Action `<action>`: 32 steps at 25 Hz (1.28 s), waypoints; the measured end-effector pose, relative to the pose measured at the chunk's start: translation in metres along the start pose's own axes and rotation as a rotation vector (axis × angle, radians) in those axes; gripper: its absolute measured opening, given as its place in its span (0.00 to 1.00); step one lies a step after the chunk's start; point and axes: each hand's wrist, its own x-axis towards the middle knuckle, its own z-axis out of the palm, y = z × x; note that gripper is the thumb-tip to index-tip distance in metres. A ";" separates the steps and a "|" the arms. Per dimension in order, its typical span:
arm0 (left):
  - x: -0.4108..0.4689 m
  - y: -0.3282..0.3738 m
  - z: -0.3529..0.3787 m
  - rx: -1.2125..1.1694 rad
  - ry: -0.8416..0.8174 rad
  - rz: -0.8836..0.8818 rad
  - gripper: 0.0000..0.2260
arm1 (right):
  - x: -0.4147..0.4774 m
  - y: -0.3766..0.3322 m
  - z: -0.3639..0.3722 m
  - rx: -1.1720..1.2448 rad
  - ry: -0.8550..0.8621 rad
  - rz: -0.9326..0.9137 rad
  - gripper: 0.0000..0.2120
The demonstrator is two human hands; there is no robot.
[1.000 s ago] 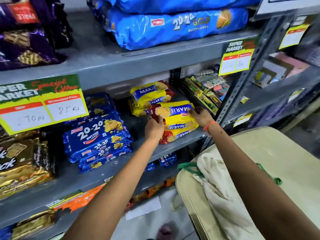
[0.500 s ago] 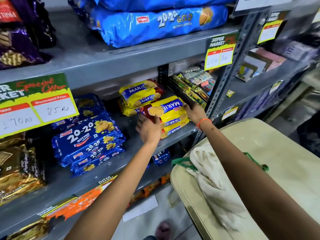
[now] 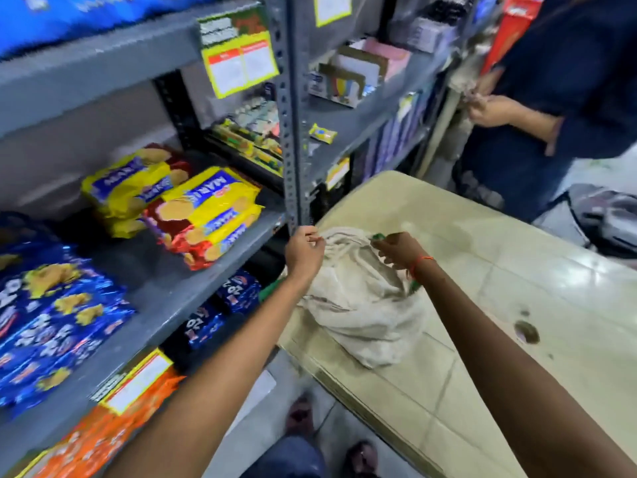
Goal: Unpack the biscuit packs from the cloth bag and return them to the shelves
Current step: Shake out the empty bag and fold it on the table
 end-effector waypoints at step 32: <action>0.110 0.033 0.045 0.325 -0.657 -0.026 0.17 | -0.064 0.105 -0.007 0.424 0.485 0.359 0.23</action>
